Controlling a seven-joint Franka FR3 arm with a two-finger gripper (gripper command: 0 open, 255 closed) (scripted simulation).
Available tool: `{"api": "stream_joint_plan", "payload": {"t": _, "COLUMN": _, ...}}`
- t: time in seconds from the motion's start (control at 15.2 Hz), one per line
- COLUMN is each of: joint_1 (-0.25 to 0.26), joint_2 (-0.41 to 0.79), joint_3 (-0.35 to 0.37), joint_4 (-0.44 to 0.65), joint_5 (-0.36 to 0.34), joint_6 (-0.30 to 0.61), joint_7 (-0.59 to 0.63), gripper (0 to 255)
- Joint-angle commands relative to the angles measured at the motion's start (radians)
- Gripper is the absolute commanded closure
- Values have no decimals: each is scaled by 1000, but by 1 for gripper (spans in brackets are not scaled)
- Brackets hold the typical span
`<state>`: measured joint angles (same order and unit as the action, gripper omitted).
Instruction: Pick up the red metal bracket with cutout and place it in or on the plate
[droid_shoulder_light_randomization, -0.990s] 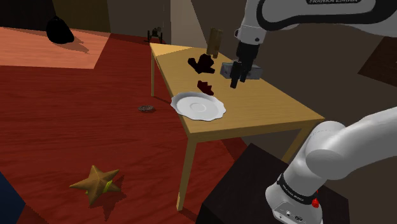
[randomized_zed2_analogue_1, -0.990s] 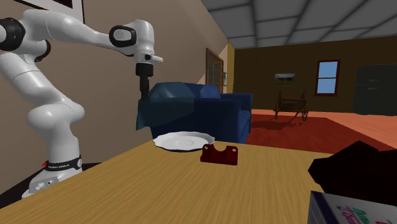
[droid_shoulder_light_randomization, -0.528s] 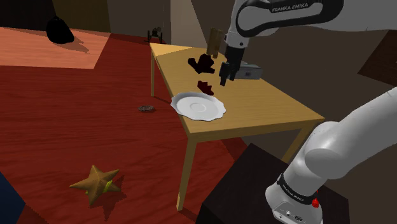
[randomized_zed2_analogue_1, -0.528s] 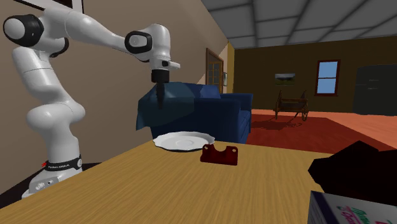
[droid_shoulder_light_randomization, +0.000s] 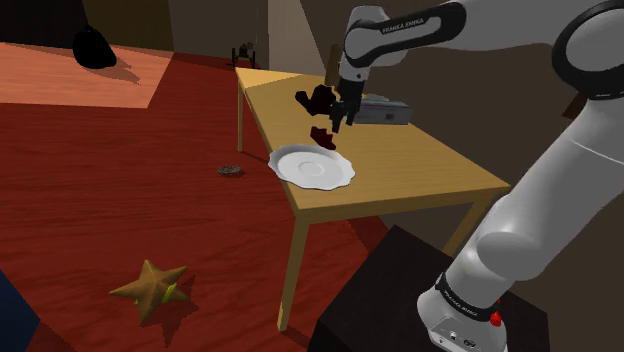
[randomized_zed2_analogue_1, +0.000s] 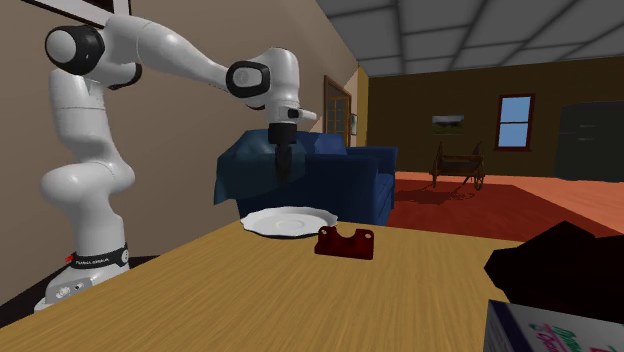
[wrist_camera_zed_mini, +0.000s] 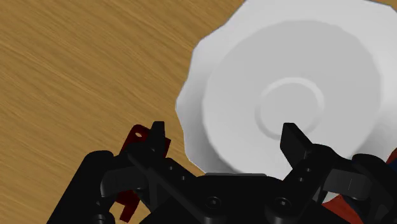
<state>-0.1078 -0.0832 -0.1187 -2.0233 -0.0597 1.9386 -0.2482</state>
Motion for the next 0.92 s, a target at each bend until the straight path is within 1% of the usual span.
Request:
{"api": "stream_joint_plan", "payload": {"t": 0.0, "joint_1": -8, "joint_2": 75, "joint_3": -11, "joint_4": 65, "joint_5": 8, "joint_6": 12, "joint_7": -20, "gripper": 0}}
{"api": "stream_joint_plan", "payload": {"t": 0.46, "joint_1": -49, "joint_2": 343, "joint_3": -36, "joint_4": 331, "joint_5": 50, "joint_6": 20, "joint_7": -93, "gripper": 0}}
{"api": "stream_joint_plan", "payload": {"t": 0.66, "joint_1": -72, "joint_2": 467, "joint_3": -39, "joint_4": 474, "joint_5": 71, "joint_6": 2, "joint_7": -120, "gripper": 0}}
{"api": "stream_joint_plan", "payload": {"t": 0.86, "joint_1": -100, "joint_2": 601, "joint_3": -39, "joint_4": 645, "joint_5": 90, "joint_6": -33, "joint_7": -143, "gripper": 0}}
